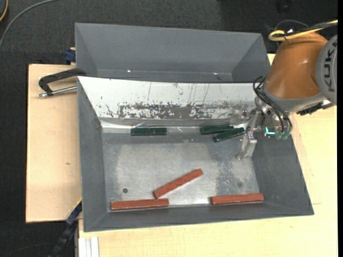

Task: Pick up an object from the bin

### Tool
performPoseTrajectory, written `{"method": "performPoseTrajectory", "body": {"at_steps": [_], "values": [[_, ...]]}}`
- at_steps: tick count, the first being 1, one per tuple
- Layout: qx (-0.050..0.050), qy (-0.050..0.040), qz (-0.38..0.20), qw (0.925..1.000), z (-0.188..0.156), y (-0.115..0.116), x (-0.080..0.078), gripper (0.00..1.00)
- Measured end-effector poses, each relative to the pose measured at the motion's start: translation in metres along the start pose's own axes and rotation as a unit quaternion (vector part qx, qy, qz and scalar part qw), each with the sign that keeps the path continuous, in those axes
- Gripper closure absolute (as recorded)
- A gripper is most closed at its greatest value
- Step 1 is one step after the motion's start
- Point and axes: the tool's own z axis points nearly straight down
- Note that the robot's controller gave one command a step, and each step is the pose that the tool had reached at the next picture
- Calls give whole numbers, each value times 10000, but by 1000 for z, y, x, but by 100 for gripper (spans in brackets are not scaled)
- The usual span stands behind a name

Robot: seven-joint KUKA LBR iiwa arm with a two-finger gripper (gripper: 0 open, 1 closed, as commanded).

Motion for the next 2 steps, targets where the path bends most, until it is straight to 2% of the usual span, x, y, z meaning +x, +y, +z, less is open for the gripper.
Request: {"method": "performPoseTrajectory", "body": {"at_steps": [1, 2], "values": [[-5, -15, -1467, 9892, 19, 64, 73, 0], [-10, -8, -2256, 9742, 83, 137, 79, 0]]}}
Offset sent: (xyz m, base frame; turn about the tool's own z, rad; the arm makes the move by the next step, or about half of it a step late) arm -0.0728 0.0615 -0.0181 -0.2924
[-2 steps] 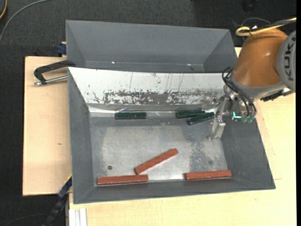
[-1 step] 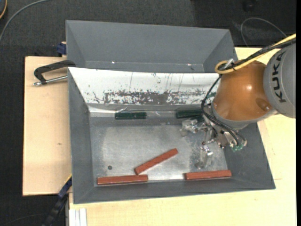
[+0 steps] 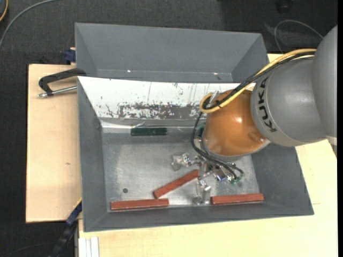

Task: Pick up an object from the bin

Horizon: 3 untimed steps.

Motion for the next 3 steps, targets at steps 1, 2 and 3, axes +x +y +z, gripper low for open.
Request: {"method": "performPoseTrajectory", "body": {"at_steps": [1, 2, 3], "values": [[25, -23, 30, 10000, -3, -4, 0, 100], [45, -78, 395, 9992, -124, -4, 6, 100], [51, -58, -1481, 9889, -175, -11, 2, 100]]}}
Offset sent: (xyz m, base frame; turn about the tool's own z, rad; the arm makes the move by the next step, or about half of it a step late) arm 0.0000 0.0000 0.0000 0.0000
